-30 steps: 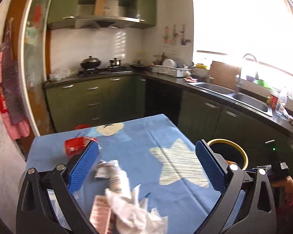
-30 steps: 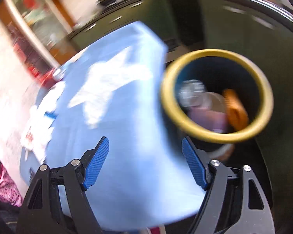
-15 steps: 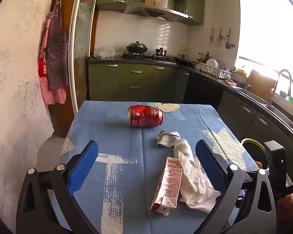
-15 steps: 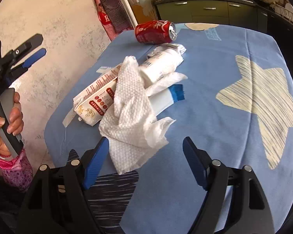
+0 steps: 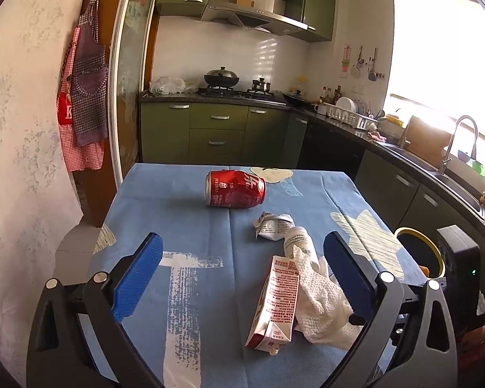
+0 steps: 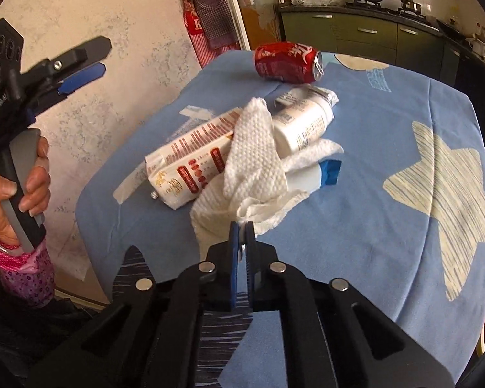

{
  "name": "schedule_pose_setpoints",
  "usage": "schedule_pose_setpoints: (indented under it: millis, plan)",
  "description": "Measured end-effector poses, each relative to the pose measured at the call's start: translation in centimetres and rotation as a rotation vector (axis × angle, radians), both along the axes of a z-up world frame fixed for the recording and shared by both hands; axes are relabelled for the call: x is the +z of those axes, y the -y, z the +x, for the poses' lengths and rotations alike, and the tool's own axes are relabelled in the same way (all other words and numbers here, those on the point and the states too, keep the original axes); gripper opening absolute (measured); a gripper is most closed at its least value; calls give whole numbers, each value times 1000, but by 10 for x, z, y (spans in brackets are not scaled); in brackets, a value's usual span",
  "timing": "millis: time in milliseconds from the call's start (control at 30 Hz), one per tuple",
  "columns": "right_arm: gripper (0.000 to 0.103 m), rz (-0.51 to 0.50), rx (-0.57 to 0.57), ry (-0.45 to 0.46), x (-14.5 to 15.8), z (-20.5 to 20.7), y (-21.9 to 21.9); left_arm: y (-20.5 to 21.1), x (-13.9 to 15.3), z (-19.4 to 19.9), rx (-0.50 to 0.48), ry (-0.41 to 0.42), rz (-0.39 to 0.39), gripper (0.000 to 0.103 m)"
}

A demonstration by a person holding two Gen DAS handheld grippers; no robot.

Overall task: Collect trash
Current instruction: 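Grasp the white tissue with the right gripper, then carry the white tissue to the bin and open the right gripper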

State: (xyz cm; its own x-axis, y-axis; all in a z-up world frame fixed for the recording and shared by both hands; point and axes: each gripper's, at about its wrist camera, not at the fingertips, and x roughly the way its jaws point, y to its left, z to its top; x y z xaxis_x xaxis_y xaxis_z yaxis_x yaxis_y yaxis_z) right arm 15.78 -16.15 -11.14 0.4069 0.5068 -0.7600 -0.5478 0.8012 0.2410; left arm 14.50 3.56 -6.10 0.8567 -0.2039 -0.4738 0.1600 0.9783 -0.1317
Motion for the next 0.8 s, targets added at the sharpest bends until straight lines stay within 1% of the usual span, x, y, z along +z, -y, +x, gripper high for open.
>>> schedule_pose_setpoints:
  millis: [167,433,633,800]
  plan:
    - [4,77,18,47,31,11,-4,0,0,-1,-2,-3,-1,98]
    - [3,209,6,154,97,27,7,0,0,-1,-7,-4,-1,98]
    - [3,251,-49,254,140,25,33,0,-3,2,-13,-11,-1,98]
    - [3,243,-119,308,157,16,61,3,-5,3,-21,-19,-3,98]
